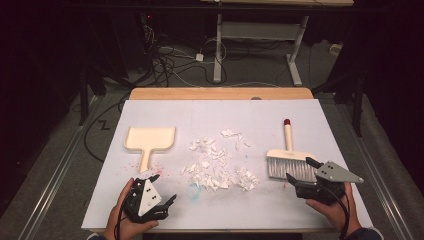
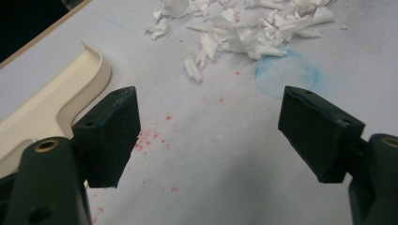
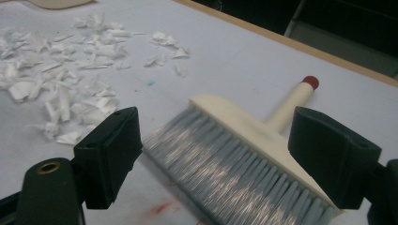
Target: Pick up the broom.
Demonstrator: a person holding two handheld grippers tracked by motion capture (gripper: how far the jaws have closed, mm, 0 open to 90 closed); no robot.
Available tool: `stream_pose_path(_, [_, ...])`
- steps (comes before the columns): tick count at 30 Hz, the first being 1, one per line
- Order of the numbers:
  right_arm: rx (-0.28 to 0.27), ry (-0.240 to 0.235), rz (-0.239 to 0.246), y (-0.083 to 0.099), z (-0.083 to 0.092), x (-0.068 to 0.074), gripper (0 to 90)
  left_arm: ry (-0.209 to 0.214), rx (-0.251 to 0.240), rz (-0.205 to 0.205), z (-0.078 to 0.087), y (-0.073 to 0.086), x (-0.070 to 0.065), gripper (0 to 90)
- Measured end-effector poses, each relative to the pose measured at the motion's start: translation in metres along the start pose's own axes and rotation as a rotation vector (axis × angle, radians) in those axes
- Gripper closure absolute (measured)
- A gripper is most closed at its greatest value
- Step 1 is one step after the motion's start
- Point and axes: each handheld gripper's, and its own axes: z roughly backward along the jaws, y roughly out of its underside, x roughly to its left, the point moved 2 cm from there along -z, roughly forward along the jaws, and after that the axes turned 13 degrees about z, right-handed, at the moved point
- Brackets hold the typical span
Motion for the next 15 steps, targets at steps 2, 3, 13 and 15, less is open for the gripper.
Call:
stream_pose_path(2, [0.002, 0.011, 0.008, -0.001, -0.003, -0.003, 18.5, 0.002, -0.003, 0.016, 0.0, -0.001, 0.002, 20.3])
stream_pose_path(3, [0.011, 0.019, 0.017, -0.002, -0.005, -0.005, 18.7, 0.002, -0.003, 0.018, -0.001, -0.001, 0.002, 20.3])
stream_pose_path(13, [0.193, 0.101, -0.101, -0.021, -0.04, -0.046, 23.8, 0.001, 0.017, 0.021, -0.004, 0.0, 0.002, 20.5])
stream_pose_path(15, [0.256, 0.107, -0.157, -0.024, -0.054, -0.06, 24.2, 0.002, 0.024, 0.013, -0.006, 0.0, 0.001, 20.5])
